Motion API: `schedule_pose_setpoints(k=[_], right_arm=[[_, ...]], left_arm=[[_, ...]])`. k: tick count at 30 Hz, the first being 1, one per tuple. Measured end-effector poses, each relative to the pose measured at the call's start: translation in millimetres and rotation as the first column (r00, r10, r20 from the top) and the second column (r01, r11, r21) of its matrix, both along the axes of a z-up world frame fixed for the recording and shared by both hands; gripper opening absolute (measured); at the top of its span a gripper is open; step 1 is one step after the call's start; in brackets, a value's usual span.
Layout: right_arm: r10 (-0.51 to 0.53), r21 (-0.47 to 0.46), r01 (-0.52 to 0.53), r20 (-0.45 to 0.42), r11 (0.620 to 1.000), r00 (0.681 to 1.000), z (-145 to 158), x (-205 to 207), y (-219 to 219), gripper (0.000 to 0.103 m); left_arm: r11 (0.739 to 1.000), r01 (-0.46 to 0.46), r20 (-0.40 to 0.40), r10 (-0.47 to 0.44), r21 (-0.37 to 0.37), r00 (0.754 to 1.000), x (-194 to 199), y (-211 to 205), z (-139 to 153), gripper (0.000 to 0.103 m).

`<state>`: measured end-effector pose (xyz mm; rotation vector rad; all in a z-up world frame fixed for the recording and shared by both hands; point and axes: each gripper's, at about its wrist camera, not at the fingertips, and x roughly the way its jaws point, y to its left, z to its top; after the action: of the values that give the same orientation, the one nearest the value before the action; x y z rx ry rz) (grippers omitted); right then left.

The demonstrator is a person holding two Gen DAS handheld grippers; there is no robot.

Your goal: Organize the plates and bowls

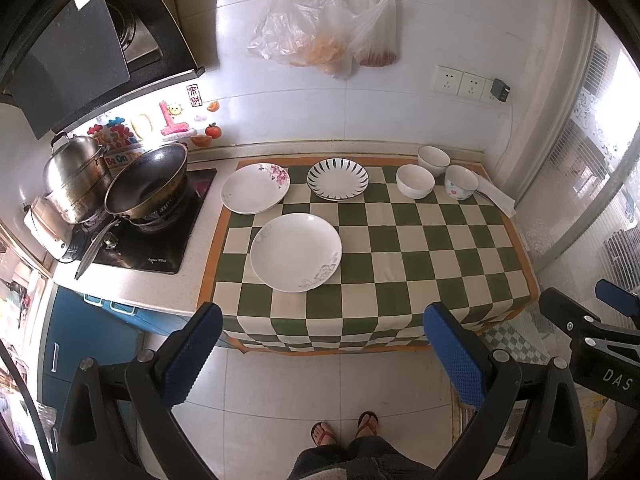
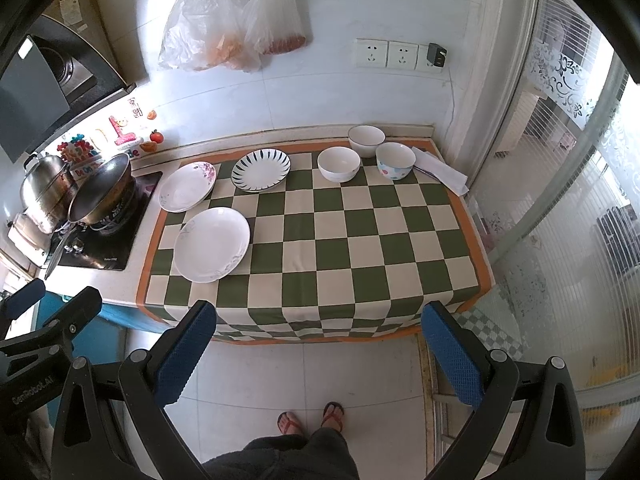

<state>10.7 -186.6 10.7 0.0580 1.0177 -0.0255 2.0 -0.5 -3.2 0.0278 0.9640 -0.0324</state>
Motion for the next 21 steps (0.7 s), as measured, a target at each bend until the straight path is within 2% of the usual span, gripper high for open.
schedule_pose_setpoints(k=[21], right_arm=[[-0.001, -0.004, 0.001, -0.007, 1.0, 1.0, -4.6, 0.2, 0.3, 0.103]], left_arm=[[1.0, -0.003, -0.001, 0.003, -0.002, 1.0, 1.0, 0.8, -1.2, 0.103]])
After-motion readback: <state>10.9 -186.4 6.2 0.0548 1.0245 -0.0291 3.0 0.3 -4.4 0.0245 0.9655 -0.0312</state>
